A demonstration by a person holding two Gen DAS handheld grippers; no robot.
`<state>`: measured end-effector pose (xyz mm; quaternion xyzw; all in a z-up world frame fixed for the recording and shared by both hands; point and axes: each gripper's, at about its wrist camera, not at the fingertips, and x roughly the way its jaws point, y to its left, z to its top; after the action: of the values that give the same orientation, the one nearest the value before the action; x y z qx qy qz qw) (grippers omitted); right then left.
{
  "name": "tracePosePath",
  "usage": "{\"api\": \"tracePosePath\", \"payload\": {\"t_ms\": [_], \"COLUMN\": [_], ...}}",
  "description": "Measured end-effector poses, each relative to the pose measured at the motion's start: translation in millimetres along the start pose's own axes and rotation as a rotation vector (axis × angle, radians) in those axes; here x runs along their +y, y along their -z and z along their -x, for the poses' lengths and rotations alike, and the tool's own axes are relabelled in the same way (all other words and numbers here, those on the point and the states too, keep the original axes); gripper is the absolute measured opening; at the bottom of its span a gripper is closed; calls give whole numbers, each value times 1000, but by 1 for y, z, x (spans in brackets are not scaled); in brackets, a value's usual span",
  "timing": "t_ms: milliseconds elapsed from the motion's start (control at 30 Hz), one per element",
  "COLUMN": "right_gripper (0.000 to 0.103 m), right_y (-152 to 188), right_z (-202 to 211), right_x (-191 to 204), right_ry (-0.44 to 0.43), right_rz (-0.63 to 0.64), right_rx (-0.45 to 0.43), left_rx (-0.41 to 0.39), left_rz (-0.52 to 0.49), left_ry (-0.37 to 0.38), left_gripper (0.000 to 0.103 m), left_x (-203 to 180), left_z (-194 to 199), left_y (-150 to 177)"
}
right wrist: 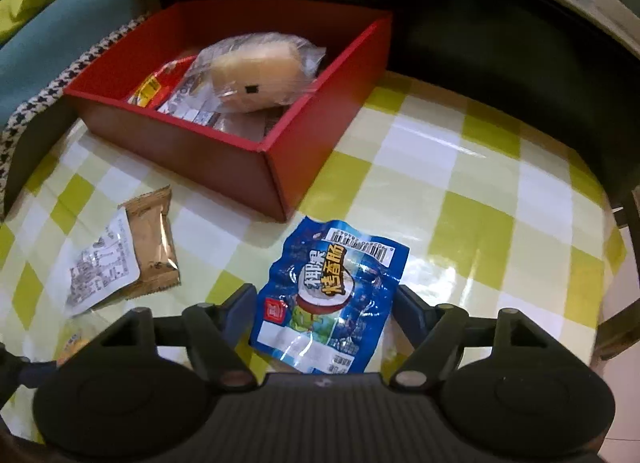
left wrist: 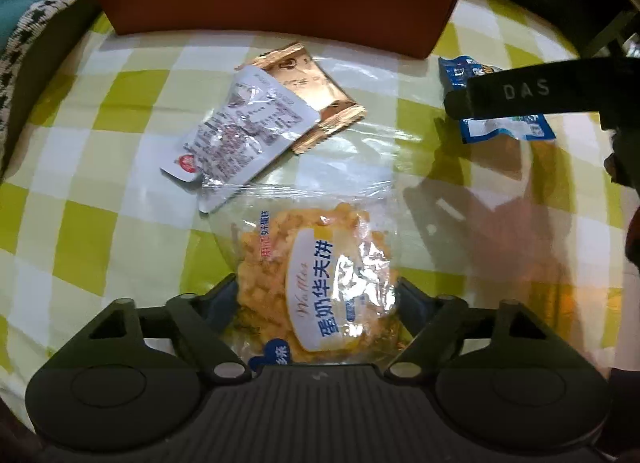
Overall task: Organize snacks
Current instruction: 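Grasp the blue sausage packet with the right tool, then lift the waffle packet with the left tool toward the red box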
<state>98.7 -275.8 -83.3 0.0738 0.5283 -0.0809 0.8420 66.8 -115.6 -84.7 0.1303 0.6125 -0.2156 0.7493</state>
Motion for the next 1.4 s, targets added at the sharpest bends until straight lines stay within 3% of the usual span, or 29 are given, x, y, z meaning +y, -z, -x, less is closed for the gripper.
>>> {"api": "tracePosePath", "payload": {"t_ms": [500,800,1100,1400], "right_gripper": [81,81,81,82], "right_y": [24,22,12,2], "right_z": [65,56,56,57], "right_x": [-18,2,21,26], "right_ry": [-79,-100,-133,-155], "right_rz": [-101,-52,-17,-11], "right_rx": [-79,-54,-64,-82], "left_rx": [-65,-108,-174,-191], "left_rz": [25,56,59,66], "left_ry": [52,3,-14,-12], "left_gripper": [82,82,82,82], "left_x": [23,32,34,37], "left_z": [33,43,54,55], "left_y": [-1,-8,-26,-36]}}
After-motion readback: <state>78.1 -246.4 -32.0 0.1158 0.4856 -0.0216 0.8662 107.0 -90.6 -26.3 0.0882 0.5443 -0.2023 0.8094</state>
